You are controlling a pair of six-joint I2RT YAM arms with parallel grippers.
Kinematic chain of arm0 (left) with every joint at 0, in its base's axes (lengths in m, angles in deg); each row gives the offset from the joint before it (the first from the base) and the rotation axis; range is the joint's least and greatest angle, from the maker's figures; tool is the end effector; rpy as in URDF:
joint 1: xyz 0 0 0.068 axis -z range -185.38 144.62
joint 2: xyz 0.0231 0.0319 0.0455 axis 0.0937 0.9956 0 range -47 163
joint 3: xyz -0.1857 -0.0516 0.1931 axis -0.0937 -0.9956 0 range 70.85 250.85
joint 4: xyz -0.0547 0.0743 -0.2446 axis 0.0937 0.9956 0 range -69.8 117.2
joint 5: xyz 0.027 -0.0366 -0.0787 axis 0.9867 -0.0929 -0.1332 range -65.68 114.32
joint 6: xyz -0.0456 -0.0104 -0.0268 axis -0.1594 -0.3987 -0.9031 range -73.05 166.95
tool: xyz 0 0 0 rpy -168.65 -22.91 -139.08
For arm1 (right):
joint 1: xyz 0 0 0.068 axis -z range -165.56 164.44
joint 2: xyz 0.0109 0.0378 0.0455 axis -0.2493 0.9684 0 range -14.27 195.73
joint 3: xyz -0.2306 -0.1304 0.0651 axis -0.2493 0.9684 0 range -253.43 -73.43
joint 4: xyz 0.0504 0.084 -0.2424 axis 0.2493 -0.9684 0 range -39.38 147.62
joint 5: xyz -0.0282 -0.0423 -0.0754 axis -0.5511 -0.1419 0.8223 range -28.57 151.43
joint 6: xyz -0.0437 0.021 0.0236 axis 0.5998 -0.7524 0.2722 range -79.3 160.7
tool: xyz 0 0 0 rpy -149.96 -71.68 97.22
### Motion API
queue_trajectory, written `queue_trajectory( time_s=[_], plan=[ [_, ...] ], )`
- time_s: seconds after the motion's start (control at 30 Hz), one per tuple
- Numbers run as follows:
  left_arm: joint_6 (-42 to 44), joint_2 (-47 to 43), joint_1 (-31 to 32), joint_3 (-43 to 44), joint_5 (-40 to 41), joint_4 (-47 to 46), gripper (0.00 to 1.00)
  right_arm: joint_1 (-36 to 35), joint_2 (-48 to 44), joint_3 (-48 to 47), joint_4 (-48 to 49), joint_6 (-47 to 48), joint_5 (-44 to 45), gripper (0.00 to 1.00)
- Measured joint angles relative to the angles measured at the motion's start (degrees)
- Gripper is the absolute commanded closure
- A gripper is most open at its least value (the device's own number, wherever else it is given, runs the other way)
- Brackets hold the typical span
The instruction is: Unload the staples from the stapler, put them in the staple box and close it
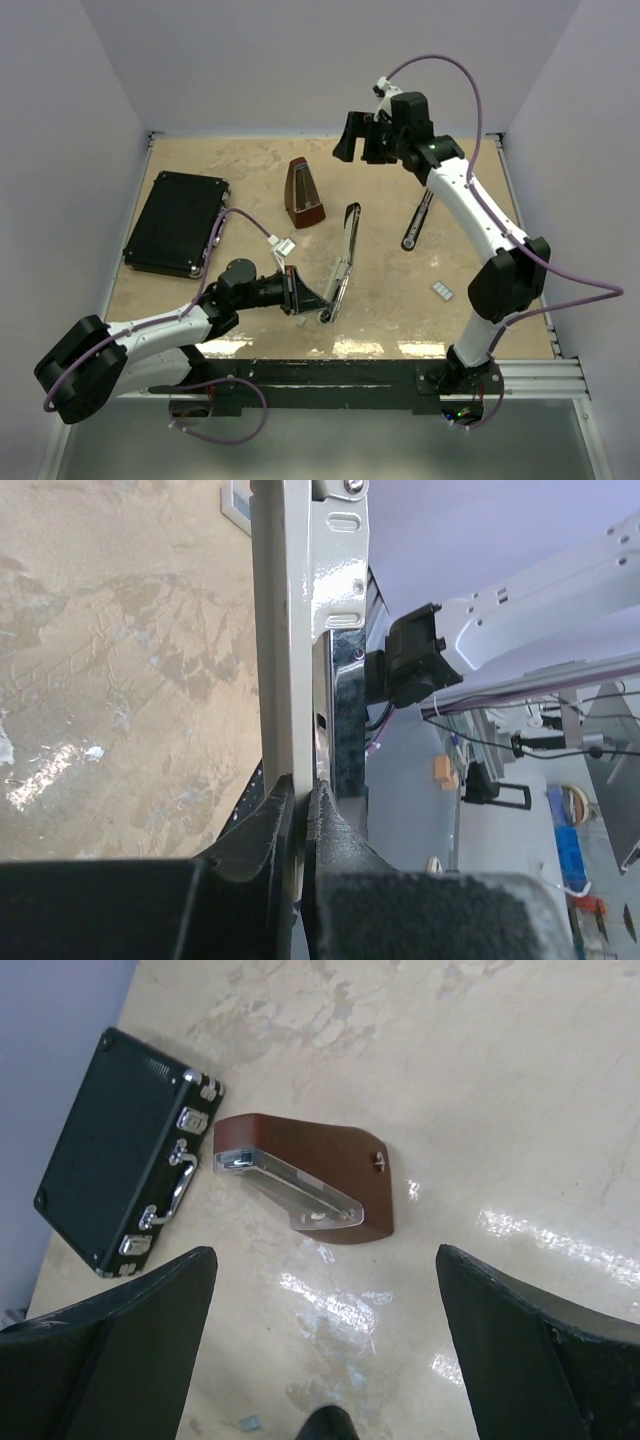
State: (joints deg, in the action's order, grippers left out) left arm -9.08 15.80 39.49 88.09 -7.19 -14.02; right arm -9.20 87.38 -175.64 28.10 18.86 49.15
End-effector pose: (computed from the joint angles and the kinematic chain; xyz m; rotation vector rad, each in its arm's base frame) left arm 0.1400 -0.1655 0.1949 0.2725 2.0885 -1.6650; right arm 0.3753 0.1724 0.3817 -0.1689 2.1346 0.6988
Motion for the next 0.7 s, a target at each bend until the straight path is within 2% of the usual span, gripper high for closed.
queue_trajectory(
  time_s=[0.13,0.43,0.7],
  plan=[
    [-0.57,-2.40,-0.37,0.00,3.58,1.81,1.00,0.98,-6.67,5.55,0.57,-0.72,0.61,0.07],
    [-1.42,-6.25,-1.01,0.66,9.70,5.05,1.00,-1.73,-29.24,32.48,6.78,-6.19,-4.92,0.17],
    [-2.03,-6.86,-1.05,0.68,11.93,5.22,1.00,-10.19,-33.90,43.17,12.81,-10.82,-5.49,0.23]
  ],
)
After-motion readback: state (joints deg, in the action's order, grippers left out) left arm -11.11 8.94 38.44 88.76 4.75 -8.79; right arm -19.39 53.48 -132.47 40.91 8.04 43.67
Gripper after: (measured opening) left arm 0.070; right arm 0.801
